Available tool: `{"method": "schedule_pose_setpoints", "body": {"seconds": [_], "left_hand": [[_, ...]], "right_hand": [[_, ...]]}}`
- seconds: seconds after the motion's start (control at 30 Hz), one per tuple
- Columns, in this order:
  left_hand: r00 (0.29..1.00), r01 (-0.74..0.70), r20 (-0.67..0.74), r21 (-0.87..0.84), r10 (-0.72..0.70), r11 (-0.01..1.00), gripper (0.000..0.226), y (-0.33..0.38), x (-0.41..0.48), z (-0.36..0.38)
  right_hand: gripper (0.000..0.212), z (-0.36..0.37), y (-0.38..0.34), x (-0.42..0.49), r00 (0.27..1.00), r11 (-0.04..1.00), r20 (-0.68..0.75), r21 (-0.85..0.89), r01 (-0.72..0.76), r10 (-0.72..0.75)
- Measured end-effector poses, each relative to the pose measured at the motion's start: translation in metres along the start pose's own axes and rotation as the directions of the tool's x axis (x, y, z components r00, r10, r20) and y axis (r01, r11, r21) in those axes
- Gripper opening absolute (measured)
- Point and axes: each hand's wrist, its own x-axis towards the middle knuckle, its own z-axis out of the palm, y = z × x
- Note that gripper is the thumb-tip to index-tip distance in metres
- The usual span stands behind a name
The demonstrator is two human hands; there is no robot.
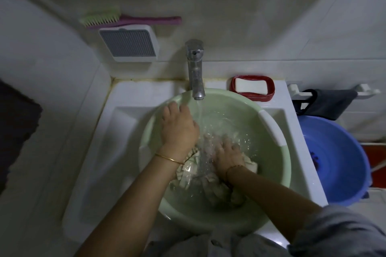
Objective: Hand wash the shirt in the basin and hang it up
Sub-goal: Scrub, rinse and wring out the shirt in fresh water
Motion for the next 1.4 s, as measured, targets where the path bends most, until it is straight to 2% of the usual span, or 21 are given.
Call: {"method": "schedule_pose_setpoints", "body": {"seconds": [0.1, 0.17, 0.23, 0.3, 0.37, 0.47, 0.53, 0.63, 0.7, 0.73, 0.8, 0.87, 0.93, 0.97, 1.03, 1.1, 1.17, 1.23, 1.3, 1.33, 1.4], "left_hand": [[0.923, -0.091, -0.384, -0.131, 0.034, 0.987, 0.046, 0.015, 0.010, -0.028], [0.860, -0.165, -0.504, -0.120, 0.083, 0.979, 0.062, 0.027, 0.018, -0.045], [0.827, -0.248, -0.525, -0.016, 0.203, 0.969, 0.071, 0.036, 0.029, -0.059], [0.845, -0.292, -0.446, 0.077, 0.295, 0.953, 0.074, 0.037, 0.042, -0.060], [0.885, -0.278, -0.372, 0.060, 0.280, 0.959, 0.070, 0.034, 0.046, -0.052], [0.846, -0.305, -0.420, 0.124, 0.328, 0.944, 0.063, 0.027, 0.041, -0.034], [0.802, -0.337, -0.482, 0.122, 0.352, 0.934, 0.060, 0.021, 0.033, -0.024], [0.715, -0.430, -0.554, 0.133, 0.427, 0.893, 0.043, 0.017, 0.008, -0.002], [0.714, -0.531, -0.423, 0.191, 0.558, 0.825, 0.026, 0.014, -0.015, 0.028], [0.766, -0.551, -0.279, 0.177, 0.579, 0.815, 0.021, 0.010, -0.024, 0.044], [0.904, -0.427, 0.082, 0.128, 0.420, 0.895, 0.030, 0.002, -0.032, 0.070], [0.929, -0.272, 0.300, 0.159, 0.216, 0.949, 0.053, -0.008, -0.031, 0.087], [0.924, -0.191, 0.369, 0.210, 0.103, 0.959, 0.074, -0.013, -0.029, 0.098], [0.926, -0.137, 0.374, 0.196, 0.055, 0.971, 0.079, -0.014, -0.028, 0.104], [0.911, -0.025, 0.411, 0.134, -0.032, 0.991, 0.084, -0.015, -0.023, 0.111], [0.887, 0.005, 0.459, 0.100, -0.050, 0.995, 0.094, -0.017, -0.019, 0.116], [0.853, 0.042, 0.519, 0.028, -0.050, 0.999, 0.097, -0.021, -0.016, 0.114], [0.839, 0.121, 0.542, -0.111, -0.042, 0.986, 0.085, -0.025, -0.013, 0.109], [0.862, 0.259, 0.505, -0.365, -0.043, 0.894, 0.068, -0.024, -0.009, 0.106], [0.857, 0.389, 0.511, -0.561, -0.064, 0.731, 0.065, -0.019, -0.006, 0.104], [0.785, 0.616, 0.607, -0.746, -0.123, 0.251, 0.054, -0.006, -0.002, 0.095]], "right_hand": [[0.071, -0.003, 0.004, -0.001, 0.998, 0.999, 0.059, 0.026, -0.030, 0.029], [0.079, -0.010, 0.005, -0.003, 0.997, 0.987, 0.071, 0.156, -0.039, 0.029], [0.074, -0.016, 0.011, -0.004, 0.995, 0.952, 0.040, 0.296, 0.076, -0.092], [0.062, -0.017, 0.026, -0.002, 0.993, 0.905, -0.037, 0.408, 0.121, -0.116], [0.046, -0.015, 0.036, -0.001, 0.990, 0.837, -0.124, 0.546, 0.014, 0.064], [0.029, -0.011, 0.033, -0.011, 0.929, 0.778, -0.091, 0.579, -0.243, 0.358], [0.028, -0.011, 0.023, -0.017, 0.933, 0.801, -0.009, 0.517, -0.303, 0.359], [0.029, -0.010, 0.011, -0.011, 0.967, 0.782, -0.017, 0.593, -0.195, 0.254], [0.023, -0.016, 0.018, -0.003, 0.966, 0.632, -0.014, 0.758, -0.159, 0.259], [0.025, -0.021, 0.024, 0.002, 0.957, 0.591, -0.027, 0.791, -0.156, 0.289], [0.031, -0.031, 0.037, 0.008, 0.911, 0.593, -0.084, 0.782, -0.192, 0.405], [0.030, -0.039, 0.039, 0.009, 0.850, 0.586, -0.156, 0.785, -0.203, 0.503], [0.025, -0.042, 0.034, 0.004, 0.834, 0.600, -0.208, 0.781, -0.173, 0.512], [0.027, -0.038, 0.028, 0.002, 0.861, 0.668, -0.210, 0.721, -0.184, 0.464], [0.050, -0.026, 0.015, -0.006, 0.947, 0.846, -0.127, 0.496, -0.198, 0.296], [0.074, -0.012, 0.009, -0.007, 0.990, 0.944, 0.002, 0.303, -0.133, 0.139], [0.078, 0.006, 0.010, 0.000, 0.996, 0.985, 0.072, 0.161, -0.056, 0.044], [0.072, 0.015, 0.017, 0.009, 0.989, 0.956, 0.077, 0.255, -0.144, 0.128], [0.053, 0.015, 0.017, 0.015, 0.936, 0.752, 0.186, 0.558, -0.351, 0.299], [0.040, 0.012, 0.013, 0.016, 0.917, 0.592, 0.232, 0.706, -0.389, 0.325], [0.040, -0.001, 0.006, 0.015, 0.899, 0.295, 0.181, 0.903, -0.313, 0.399]]}}
